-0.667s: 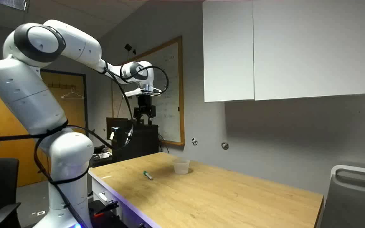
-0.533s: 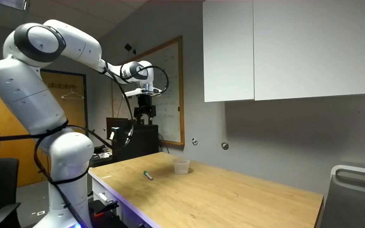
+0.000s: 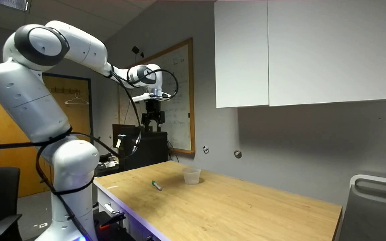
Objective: Pick up the green marker and put it in the cup
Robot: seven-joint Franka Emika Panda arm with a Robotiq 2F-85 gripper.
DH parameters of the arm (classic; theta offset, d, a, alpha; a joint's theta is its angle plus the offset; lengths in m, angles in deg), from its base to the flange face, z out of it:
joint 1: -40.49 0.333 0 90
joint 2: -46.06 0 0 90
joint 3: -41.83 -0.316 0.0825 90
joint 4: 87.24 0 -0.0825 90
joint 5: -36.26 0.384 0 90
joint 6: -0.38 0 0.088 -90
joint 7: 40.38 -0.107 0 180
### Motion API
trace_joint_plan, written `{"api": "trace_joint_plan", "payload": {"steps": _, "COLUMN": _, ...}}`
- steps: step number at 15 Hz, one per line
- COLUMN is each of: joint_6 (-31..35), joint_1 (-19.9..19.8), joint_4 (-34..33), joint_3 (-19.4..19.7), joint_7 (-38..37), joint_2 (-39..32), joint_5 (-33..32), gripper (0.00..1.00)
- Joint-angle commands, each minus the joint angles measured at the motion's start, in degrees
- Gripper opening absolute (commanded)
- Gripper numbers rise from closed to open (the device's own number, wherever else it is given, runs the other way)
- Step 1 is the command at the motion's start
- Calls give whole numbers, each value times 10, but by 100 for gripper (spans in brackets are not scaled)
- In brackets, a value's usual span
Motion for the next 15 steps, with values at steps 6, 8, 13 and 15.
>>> {"api": "trace_joint_plan", "payload": {"steps": 6, "joint_6": 21, "joint_1": 2, "joint_4": 1, "joint_3": 1, "joint_7": 3, "joint_2": -28, "joint_5": -8, "gripper": 100}}
{"api": "trace_joint_plan", "payload": {"steps": 8, "joint_6": 36, "joint_1": 3, "joint_4": 3, "joint_3": 1, "joint_7": 9, "joint_2": -44, "joint_5": -12, "gripper": 100}}
{"api": "trace_joint_plan", "payload": {"steps": 13, "joint_6": 70, "joint_1": 10, "joint_4": 5, "joint_3": -1, "joint_7": 38, "joint_2": -93, "joint_5": -35, "gripper": 100}}
{"api": "trace_joint_plan", "payload": {"steps": 15, "joint_6": 81, "joint_1": 15, "joint_4": 2, "joint_3": 0, "joint_7": 62, "joint_2": -117, "joint_5": -44, "gripper": 100}}
